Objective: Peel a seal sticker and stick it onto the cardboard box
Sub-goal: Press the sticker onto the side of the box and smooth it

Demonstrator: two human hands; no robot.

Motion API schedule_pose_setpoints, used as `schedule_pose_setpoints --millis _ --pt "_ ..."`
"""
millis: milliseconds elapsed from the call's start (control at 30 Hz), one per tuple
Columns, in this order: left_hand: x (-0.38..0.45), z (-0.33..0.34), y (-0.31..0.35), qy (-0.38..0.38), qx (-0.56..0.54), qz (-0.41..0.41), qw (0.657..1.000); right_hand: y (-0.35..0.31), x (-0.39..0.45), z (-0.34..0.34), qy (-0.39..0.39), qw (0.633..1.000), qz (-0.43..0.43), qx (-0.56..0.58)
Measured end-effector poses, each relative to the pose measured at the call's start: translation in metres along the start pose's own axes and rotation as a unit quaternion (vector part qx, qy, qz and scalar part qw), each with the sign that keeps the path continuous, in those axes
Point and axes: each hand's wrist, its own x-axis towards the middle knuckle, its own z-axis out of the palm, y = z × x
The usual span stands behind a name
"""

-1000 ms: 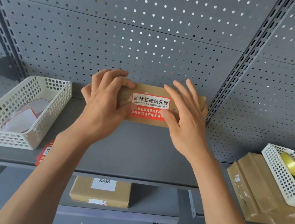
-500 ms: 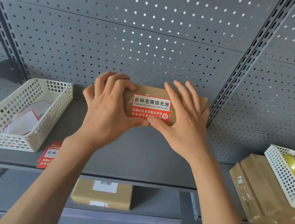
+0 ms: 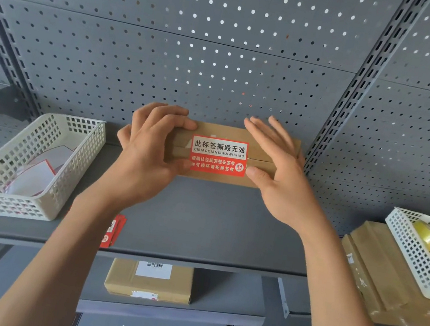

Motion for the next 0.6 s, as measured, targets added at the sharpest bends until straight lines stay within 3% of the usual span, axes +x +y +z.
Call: schedule_pose_setpoints --millis 100,233,333,600 --pt "-0.001 0.006 0.009 0.041 -0.02 -0.035 0.998 -0.009 0.003 0.013 0.088 0.996 0.015 -0.021" --pt "0.002 0.024 0.021 0.123 0.044 -0.072 0.989 -0.018 0.009 0.043 0.212 0.954 0.044 -0.206" --pt "0.003 0.027 0.016 0.129 0.063 -0.056 0.988 -0.013 0.012 0.044 0.21 0.951 0.026 -0.226" --pt "0.0 0.021 0.012 0.101 0.045 -0.038 0.993 0.002 0.007 0.036 0.193 0.969 -0.029 -0.149"
